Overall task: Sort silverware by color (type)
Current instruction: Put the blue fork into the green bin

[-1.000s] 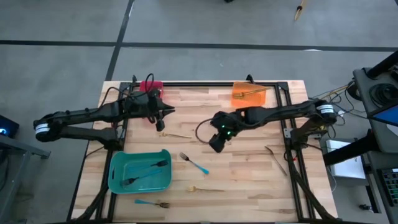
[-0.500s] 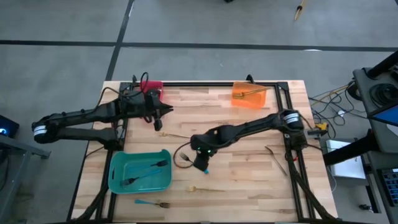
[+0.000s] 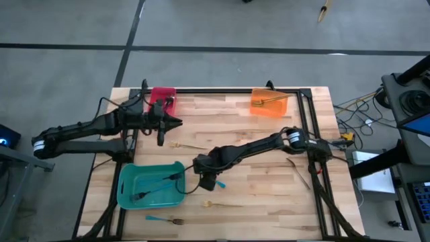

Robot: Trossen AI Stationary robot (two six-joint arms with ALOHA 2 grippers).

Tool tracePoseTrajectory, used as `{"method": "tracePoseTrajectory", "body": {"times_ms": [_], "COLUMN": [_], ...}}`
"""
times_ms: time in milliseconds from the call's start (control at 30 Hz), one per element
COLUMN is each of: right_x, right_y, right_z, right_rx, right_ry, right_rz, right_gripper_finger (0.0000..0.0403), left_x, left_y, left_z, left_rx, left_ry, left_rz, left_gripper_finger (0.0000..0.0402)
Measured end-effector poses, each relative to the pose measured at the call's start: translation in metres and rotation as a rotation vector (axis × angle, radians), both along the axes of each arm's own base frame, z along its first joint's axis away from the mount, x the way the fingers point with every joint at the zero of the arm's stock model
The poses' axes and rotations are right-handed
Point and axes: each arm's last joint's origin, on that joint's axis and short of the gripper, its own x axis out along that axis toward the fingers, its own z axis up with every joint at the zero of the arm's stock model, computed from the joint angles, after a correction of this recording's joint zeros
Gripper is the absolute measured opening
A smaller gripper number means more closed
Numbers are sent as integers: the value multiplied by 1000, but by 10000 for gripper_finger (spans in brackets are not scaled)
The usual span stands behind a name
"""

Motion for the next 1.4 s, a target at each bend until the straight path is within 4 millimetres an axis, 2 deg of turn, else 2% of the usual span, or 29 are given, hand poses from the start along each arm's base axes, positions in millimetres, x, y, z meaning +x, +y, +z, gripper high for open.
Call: {"method": "tracePoseTrajectory", "body": {"times_ms": [367, 700, 900, 1000, 1067, 1200, 1333, 1400], "right_x": [14, 14, 9, -1, -3, -21, -42, -55], "right_y": [2, 1, 0, -4, -7, -15, -24, -30], "right_z": [-35, -49, -27, -14, 3, 35, 49, 62], "right_rx": [-39, -61, -121, -166, -193, -276, -353, -413], "right_ry": [59, 99, 74, 122, 88, 73, 72, 25], "right_rz": [19, 28, 71, 104, 114, 122, 106, 70], "right_gripper_finger": [121, 16, 10, 10, 10, 9, 9, 9], "left_x": [-14, -17, -17, -17, -17, -16, -13, -11], "left_y": [-4, -6, -5, -5, -5, -5, -4, -3], "left_z": [3, 7, 7, 7, 7, 8, 10, 11], "left_rx": [-19, -9, -8, -8, -8, -4, 4, 6], "left_ry": [-57, -95, -97, -97, -99, -107, -133, -142], "left_rz": [7, 7, 7, 7, 8, 13, 15, 15], "left_gripper_finger": [21, 21, 21, 20, 20, 20, 20, 20]}}
